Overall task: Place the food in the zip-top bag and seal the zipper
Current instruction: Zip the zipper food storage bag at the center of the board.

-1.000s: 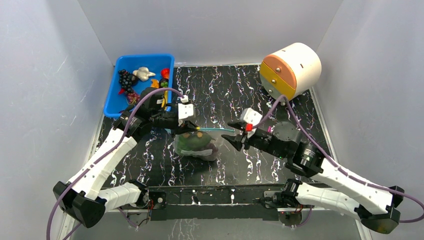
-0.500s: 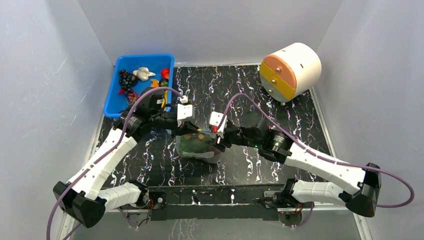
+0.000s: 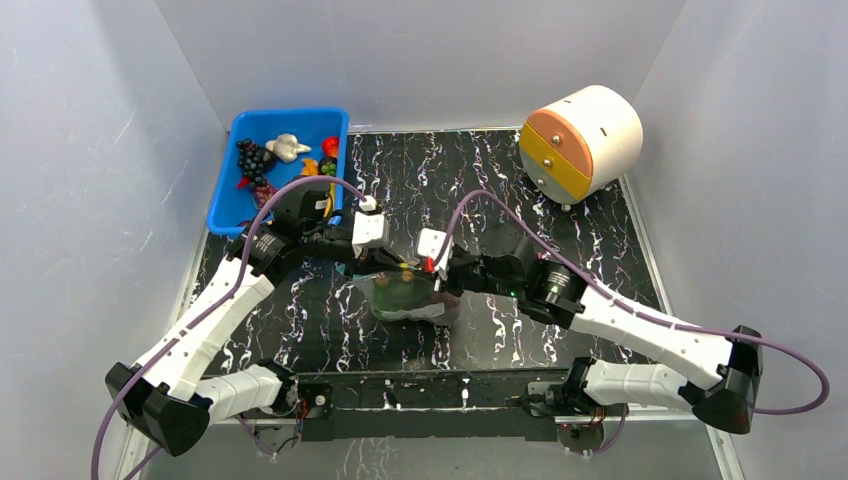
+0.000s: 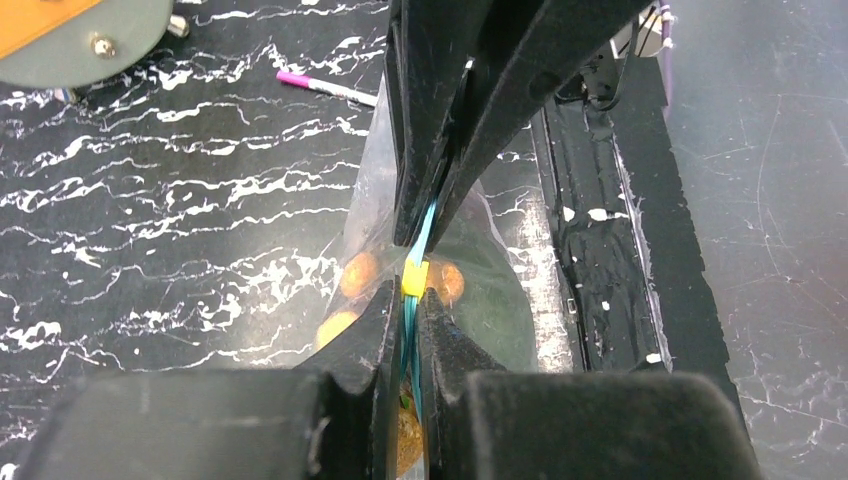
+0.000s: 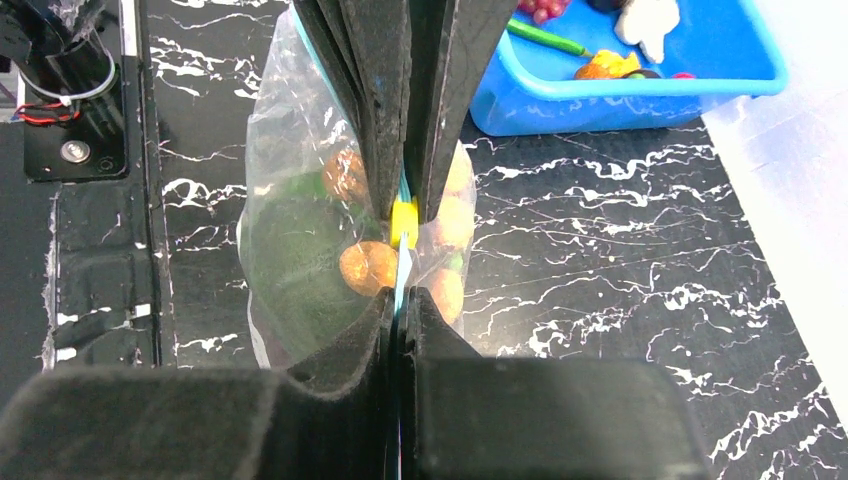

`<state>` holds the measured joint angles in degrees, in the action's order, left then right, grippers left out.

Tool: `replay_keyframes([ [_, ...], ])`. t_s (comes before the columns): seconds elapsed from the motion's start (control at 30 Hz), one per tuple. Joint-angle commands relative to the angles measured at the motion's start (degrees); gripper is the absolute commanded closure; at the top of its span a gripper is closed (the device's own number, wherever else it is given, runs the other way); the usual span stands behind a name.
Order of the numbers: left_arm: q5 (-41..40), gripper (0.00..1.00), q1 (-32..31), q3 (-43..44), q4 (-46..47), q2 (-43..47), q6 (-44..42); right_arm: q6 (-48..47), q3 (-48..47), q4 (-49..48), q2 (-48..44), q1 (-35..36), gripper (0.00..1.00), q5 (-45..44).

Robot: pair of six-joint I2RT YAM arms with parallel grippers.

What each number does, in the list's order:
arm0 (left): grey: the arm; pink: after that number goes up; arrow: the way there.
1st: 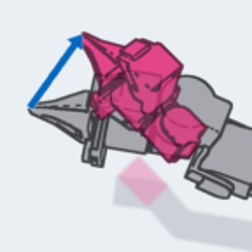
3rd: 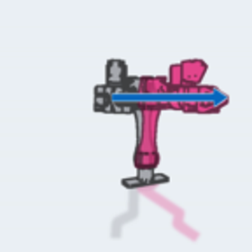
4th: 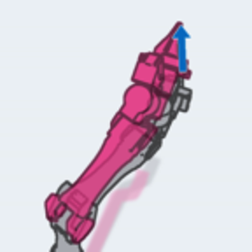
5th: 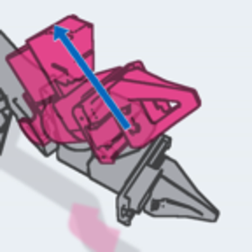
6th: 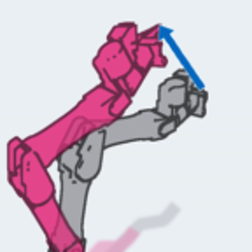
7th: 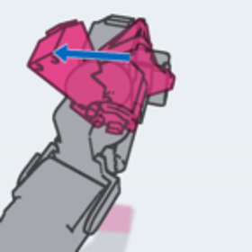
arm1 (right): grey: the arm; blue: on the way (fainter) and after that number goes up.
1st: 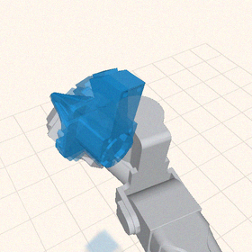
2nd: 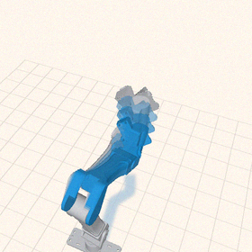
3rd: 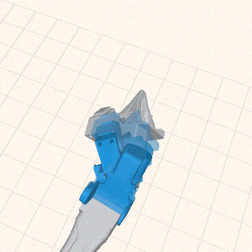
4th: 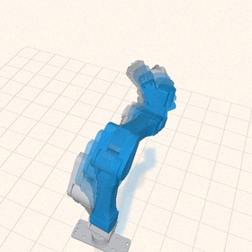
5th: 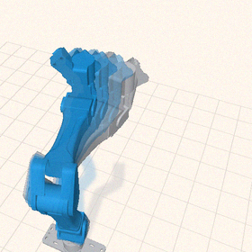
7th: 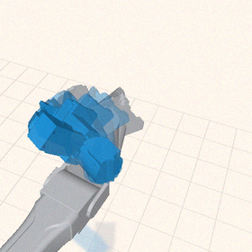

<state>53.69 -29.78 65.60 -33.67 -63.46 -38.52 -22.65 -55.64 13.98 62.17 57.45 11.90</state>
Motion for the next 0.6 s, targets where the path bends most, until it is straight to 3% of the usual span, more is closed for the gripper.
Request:
replay_keyframes([
  [0.0,-1.8,1.0,0.5,3.0,-2.0,0.8,-2.7,-0.2,0.8,-0.9,-6.5,-0.3,1.0,-4.4],
  [0.27,-5.3,1.0,0.6,2.1,-2.1,1.6,-1.2,1.6,2.0,4.6,-7.1,-1.0,1.0,-11.4],
  [0.4,-8.0,1.0,0.5,2.1,-4.0,1.6,-2.1,2.3,3.0,3.4,-9.0,-1.8,1.0,-14.9],
  [0.57,-5.6,1.0,0.5,2.3,-1.7,1.9,0.6,2.7,4.2,1.6,-12.9,-3.6,1.0,-17.3],
])
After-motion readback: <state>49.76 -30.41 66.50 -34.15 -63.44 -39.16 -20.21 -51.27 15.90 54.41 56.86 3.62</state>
